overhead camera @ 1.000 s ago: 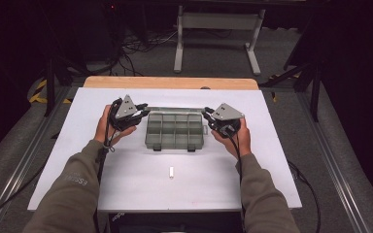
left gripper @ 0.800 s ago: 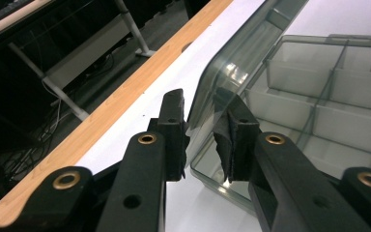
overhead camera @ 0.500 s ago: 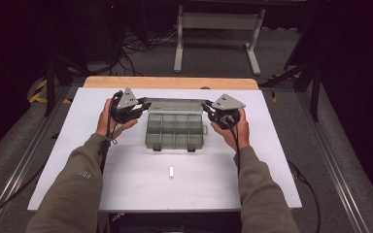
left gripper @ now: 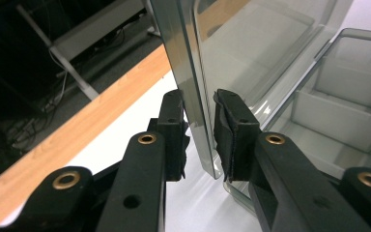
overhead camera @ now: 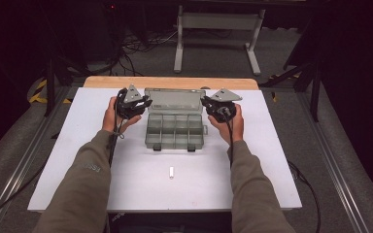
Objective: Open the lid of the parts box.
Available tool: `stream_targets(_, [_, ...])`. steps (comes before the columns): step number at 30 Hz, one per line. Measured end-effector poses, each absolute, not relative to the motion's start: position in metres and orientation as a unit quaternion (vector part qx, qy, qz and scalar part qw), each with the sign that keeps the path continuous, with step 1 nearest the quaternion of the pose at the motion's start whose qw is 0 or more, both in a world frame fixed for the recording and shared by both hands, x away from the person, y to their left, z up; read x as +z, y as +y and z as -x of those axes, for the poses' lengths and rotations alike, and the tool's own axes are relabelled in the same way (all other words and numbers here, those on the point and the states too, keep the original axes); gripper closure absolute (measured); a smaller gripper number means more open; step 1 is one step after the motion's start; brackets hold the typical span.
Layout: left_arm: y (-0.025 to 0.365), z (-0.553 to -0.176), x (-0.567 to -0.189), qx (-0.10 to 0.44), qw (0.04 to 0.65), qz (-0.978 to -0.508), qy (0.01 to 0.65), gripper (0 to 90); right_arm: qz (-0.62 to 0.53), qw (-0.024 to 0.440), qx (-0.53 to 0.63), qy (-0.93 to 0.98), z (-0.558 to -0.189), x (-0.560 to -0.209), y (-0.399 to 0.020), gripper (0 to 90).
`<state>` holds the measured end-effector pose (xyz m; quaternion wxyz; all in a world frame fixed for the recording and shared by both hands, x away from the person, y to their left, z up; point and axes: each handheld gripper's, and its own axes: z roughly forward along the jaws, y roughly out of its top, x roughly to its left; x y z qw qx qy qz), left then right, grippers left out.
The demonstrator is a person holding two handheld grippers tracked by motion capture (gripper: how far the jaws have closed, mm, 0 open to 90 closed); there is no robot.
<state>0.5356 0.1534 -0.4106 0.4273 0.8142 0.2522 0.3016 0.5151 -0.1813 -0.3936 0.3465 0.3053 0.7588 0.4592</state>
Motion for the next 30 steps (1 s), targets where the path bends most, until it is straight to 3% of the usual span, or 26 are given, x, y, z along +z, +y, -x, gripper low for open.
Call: stream_targets(30, [0.143,-0.546,-0.452,0.29,0.405,-0.81,0.309,72.8,-0.372,0.338,0.416,0.758,-0.535,-0.442,-0.17,80.9])
